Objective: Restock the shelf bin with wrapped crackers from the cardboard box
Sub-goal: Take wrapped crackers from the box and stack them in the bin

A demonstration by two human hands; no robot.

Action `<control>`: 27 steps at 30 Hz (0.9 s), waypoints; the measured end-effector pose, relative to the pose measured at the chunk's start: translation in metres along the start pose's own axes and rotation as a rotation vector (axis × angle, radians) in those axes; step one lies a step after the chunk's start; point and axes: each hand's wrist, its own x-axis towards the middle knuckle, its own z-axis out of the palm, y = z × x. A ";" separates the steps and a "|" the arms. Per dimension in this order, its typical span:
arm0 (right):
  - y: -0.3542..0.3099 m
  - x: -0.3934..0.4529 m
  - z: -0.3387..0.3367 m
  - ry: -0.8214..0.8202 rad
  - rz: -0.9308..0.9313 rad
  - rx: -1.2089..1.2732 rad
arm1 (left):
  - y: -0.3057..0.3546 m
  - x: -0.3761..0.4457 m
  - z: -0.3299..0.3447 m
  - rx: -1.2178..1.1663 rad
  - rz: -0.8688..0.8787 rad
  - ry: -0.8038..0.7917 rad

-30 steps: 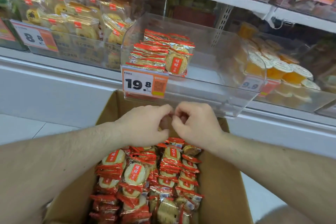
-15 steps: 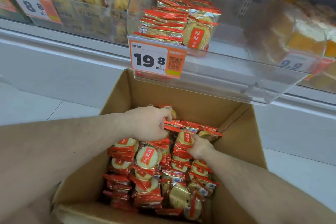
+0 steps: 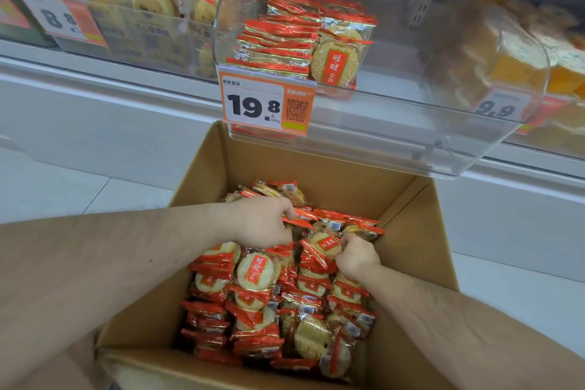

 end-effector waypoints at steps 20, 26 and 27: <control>-0.055 -0.132 -0.029 0.192 -0.687 0.433 | 0.000 0.014 0.008 -1.041 -0.285 -0.054; -0.044 -0.055 -0.049 0.249 -0.050 0.349 | -0.011 0.015 0.001 -0.907 -0.152 0.157; -0.035 -0.031 -0.051 0.231 0.061 0.272 | -0.012 0.013 0.001 -0.879 -0.141 0.168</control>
